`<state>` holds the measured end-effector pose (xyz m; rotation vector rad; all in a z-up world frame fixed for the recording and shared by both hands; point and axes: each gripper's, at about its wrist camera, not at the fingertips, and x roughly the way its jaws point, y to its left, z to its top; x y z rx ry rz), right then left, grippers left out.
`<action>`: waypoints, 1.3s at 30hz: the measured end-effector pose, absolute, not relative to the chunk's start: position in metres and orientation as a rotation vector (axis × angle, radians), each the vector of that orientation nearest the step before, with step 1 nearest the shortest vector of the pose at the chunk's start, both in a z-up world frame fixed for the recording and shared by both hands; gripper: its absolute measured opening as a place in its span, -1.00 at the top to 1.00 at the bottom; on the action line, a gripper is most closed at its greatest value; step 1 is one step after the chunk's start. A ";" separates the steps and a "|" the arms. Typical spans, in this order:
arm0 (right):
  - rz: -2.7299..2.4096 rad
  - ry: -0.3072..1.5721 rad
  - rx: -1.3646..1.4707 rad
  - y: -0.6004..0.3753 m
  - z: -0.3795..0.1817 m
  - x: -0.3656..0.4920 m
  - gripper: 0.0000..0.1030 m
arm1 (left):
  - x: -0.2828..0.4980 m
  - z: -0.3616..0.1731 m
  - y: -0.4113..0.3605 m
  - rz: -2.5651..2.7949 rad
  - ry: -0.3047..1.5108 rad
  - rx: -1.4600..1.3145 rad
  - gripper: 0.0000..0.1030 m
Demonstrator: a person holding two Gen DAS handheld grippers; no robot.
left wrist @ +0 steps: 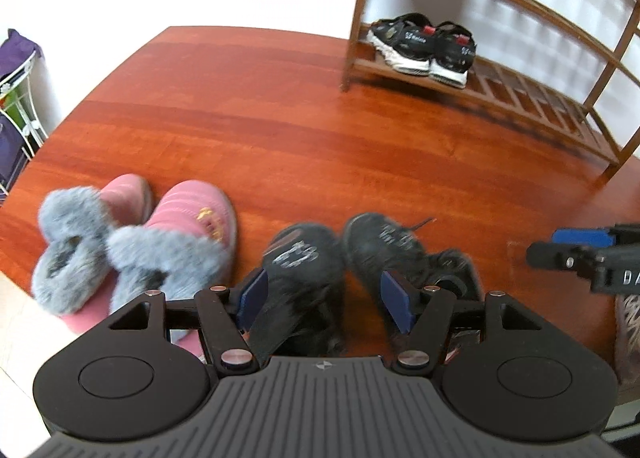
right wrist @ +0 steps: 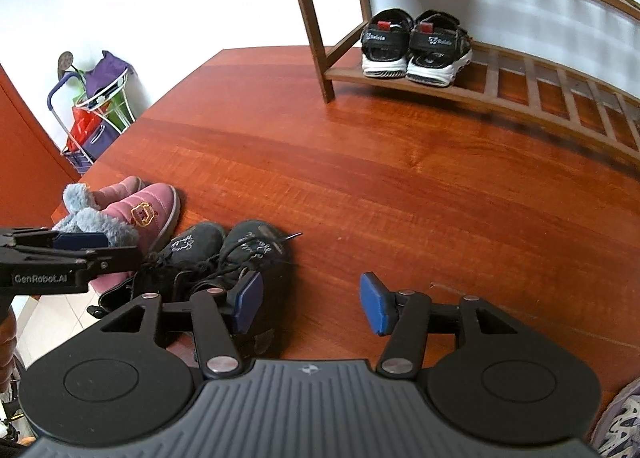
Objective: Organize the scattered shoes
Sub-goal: 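Grasp a black lace-up boot with the left gripper while the right gripper grasps its mate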
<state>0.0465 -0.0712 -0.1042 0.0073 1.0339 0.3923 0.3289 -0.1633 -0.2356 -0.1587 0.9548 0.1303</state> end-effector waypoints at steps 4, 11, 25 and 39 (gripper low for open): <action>0.395 1.044 0.011 -0.059 -0.110 0.043 -0.17 | 0.341 -0.246 -0.163 0.102 0.973 -0.150 -0.23; 0.390 1.065 -0.004 -0.042 -0.120 0.037 -0.17 | 0.361 -0.265 -0.162 0.053 1.006 -0.136 -0.04; 0.320 1.097 -0.031 -0.023 -0.139 0.032 -0.17 | 0.404 -0.303 -0.166 -0.055 1.074 -0.065 0.02; 0.239 1.128 -0.047 -0.005 -0.171 0.047 -0.14 | 0.465 -0.341 -0.193 -0.102 1.037 -0.033 0.10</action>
